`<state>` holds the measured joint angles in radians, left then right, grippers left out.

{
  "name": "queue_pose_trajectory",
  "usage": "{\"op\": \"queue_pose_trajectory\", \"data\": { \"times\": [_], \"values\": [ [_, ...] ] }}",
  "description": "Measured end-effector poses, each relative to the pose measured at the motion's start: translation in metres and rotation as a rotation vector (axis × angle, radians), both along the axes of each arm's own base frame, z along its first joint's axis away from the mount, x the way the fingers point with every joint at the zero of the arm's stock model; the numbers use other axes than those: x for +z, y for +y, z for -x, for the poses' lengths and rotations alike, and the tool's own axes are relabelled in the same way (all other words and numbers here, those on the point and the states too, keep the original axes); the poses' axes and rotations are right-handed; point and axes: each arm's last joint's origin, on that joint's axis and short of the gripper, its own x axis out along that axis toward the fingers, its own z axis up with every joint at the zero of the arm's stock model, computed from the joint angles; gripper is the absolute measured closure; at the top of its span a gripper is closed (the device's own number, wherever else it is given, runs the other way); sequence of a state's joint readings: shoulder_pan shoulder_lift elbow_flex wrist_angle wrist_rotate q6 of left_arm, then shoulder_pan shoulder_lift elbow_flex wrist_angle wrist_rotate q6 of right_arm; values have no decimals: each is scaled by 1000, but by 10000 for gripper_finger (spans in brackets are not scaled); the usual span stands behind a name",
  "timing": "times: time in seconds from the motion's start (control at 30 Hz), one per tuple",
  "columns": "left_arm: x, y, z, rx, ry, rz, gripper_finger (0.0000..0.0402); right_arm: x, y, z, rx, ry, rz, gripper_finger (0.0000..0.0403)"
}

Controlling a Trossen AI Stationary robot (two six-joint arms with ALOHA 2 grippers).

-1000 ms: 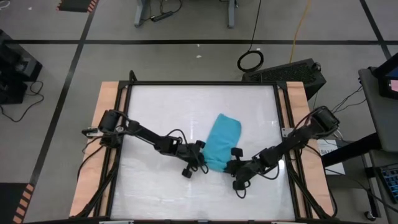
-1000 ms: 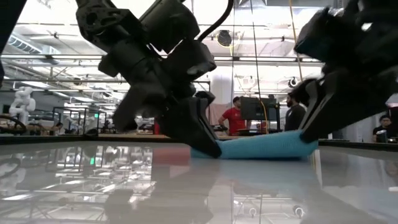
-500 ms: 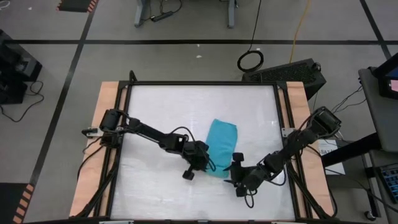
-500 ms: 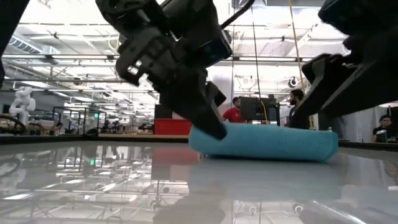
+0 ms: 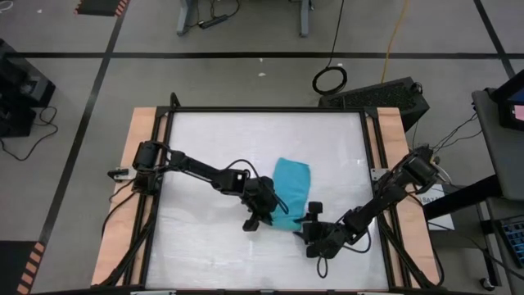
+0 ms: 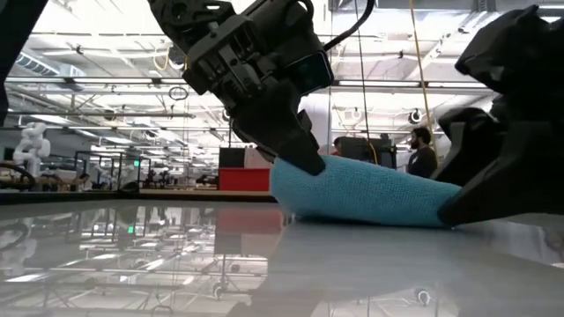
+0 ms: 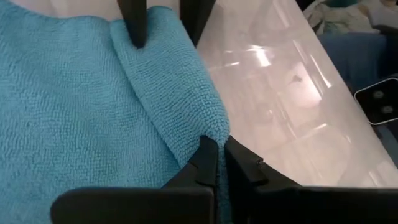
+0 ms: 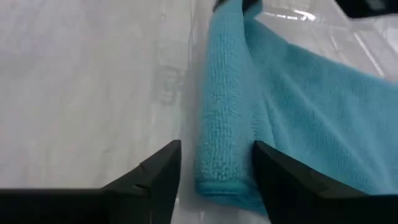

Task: Roll towel into tight, uniform cylinder
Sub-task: Roll the blue towel

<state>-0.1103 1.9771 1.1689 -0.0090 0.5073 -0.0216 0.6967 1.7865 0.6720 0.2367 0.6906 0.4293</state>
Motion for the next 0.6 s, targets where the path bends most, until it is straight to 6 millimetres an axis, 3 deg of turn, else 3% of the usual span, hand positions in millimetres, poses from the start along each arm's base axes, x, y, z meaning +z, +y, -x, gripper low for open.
{"op": "queue_pose_trajectory", "data": {
  "times": [0.13,0.33,0.6],
  "values": [
    [-1,0,0,12,14,17,389,-2,1,0,-24,-2,-51,263],
    [-16,-1,-3,37,69,53,388,-2,6,1,-15,5,-143,383],
    [-21,6,-12,94,85,209,388,-2,10,1,-47,45,-346,380]
  ]
}}
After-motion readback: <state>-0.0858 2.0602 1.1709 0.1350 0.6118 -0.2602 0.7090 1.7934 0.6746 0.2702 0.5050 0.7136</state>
